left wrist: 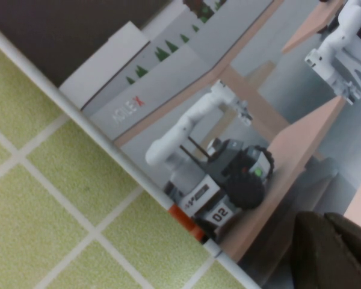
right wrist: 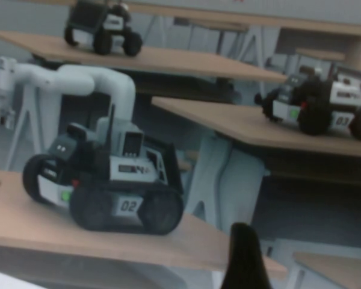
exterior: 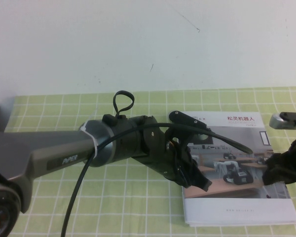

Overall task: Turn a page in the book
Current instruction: Open the closed book

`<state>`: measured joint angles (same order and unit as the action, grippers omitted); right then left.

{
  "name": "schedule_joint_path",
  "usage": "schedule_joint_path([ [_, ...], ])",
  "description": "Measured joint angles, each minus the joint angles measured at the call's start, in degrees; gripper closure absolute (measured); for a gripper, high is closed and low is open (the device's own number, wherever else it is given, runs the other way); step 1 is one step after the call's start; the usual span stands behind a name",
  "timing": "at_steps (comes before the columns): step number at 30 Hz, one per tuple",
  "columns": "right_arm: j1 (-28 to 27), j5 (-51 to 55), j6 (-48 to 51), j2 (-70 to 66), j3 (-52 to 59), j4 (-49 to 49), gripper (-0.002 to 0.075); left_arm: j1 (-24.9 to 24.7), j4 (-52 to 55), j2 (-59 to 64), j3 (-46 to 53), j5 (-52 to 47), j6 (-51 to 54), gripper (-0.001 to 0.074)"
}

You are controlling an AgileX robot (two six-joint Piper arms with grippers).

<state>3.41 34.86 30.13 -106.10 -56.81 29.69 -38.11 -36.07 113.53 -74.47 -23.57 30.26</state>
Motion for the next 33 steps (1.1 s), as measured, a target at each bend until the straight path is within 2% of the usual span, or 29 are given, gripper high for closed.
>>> schedule_joint_path([
  [33,0.00,2.05,0.37,-0.54,-0.15,1.89,0.0277,0.00,0.04,0.00,0.00,0.11,-0.02,0.0739],
])
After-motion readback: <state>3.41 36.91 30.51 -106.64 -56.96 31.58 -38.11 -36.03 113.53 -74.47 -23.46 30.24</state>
